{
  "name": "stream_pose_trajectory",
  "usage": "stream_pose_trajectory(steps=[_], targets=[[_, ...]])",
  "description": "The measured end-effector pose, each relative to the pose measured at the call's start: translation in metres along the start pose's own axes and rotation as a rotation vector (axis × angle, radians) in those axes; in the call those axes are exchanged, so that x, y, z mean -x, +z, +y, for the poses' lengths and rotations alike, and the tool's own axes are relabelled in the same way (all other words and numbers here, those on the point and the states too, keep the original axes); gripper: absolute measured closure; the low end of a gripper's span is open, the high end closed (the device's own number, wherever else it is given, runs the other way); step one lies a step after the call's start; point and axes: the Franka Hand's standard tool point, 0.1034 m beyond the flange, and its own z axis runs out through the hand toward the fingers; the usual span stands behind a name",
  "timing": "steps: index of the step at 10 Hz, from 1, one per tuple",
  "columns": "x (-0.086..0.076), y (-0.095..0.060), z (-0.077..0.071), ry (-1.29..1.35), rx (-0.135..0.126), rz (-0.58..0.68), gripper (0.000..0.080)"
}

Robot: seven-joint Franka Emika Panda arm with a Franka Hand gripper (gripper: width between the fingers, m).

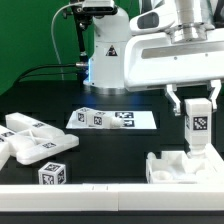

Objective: Assemble chair

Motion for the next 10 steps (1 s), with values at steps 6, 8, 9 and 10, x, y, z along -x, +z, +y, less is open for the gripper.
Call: stream_pose_trajectory(steps=[6,8,9,10], targets=[[-0.005,0.023,-0.017,-0.122,-0.016,-0.047,0.0515],[-0.004,0.024,-0.016,-0.122,-0.016,-0.050,0.0515],[-0.002,0.027,-0.015,-0.120,-0.014,-0.056,0.0515],[0.000,0.030,-0.016,-0.119,-0.014,-0.061,0.0515]])
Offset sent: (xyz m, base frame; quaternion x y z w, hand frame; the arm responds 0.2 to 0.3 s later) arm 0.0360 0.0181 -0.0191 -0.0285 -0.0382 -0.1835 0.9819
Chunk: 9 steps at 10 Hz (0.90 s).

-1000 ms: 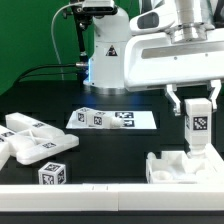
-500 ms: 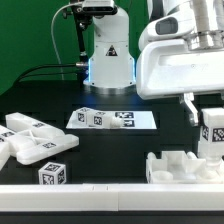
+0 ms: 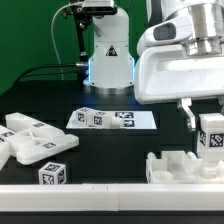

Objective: Assemble chair

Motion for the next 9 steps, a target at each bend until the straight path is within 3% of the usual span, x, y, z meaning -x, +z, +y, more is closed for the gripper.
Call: stream_pose_trajectory(steps=[9], targets=[[0.0058,0.0067,0.0038,0.000,0.009,0.016,0.0515]])
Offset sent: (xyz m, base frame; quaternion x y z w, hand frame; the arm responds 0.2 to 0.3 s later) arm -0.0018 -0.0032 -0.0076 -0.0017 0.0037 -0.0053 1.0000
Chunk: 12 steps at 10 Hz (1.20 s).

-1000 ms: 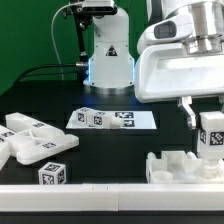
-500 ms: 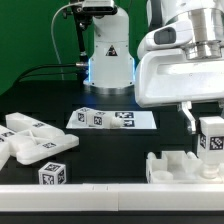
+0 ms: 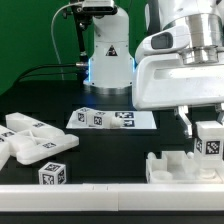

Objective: Assemble chair

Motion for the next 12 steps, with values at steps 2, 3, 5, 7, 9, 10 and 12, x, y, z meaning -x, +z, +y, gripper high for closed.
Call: stream_pose_trajectory(steps=[2,3,5,7,9,10,12], targets=[[0.005,0.005,0.000,0.002,0.001,-0.008,0.0515],[0.004,0.006,0.000,0.003,0.003,0.005,0.0515],[0.003,0.006,-0.001,0.003,0.004,0.015,0.0515],[0.003,0.006,0.000,0.002,0.006,0.021,0.0515],[0.003,0.007,-0.002,0.009,-0.004,-0.022,0.0510],[-0.007,0.007,-0.002,0.021,-0.010,-0.040,0.0299],[-0.013,0.008,-0.004,0.066,-0.037,-0.206,0.0182]])
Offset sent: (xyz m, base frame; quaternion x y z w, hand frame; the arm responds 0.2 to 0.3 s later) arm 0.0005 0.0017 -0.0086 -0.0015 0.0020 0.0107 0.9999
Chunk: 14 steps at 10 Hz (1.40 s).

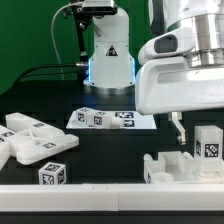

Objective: Assemble chair

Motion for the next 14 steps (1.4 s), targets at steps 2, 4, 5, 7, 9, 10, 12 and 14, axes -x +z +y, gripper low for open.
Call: stream_pose_trajectory(steps=[2,4,5,7,9,10,12,14], targets=[[0.001,0.001,-0.008,0.035,-0.018,-0.118,0.0160],[0.008,0.004,-0.007,0.039,-0.024,-0.201,0.0151],[0.003,0.001,-0.006,0.039,-0.022,-0.173,0.0151],[0.004,0.003,-0.006,0.064,-0.020,-0.177,0.0232],[0.004,0.003,-0.003,0.188,-0.007,-0.178,0.0498],[0.005,0.004,-0.002,0.227,-0.002,-0.179,0.0498],[-0.003,0.008,0.006,0.485,0.020,-0.191,0.0509],[-0.003,0.009,0.007,0.819,0.035,-0.192,0.0510]])
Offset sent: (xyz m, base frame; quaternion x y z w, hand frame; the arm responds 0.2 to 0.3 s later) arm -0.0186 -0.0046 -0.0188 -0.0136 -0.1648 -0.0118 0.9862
